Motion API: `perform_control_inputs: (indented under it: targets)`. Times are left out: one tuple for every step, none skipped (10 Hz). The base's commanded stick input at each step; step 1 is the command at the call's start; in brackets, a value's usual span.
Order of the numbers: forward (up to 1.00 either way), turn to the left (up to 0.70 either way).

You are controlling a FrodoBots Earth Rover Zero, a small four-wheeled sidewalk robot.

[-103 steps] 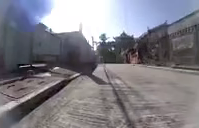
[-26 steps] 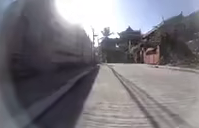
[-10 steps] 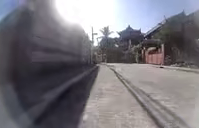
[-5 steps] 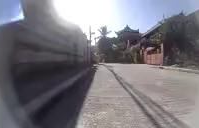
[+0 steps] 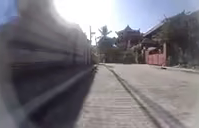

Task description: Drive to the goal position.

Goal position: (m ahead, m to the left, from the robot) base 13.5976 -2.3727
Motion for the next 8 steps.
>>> perform_control_inputs:
  targets:
    - [0.85, -0.03]
    - [0.85, -0.03]
    - [0.85, -0.03]
    - [0.85, -0.03]
    - [0.85, -0.03]
    - [0.85, -0.03]
    - [0.85, -0.03]
    - [0.85, -0.03]
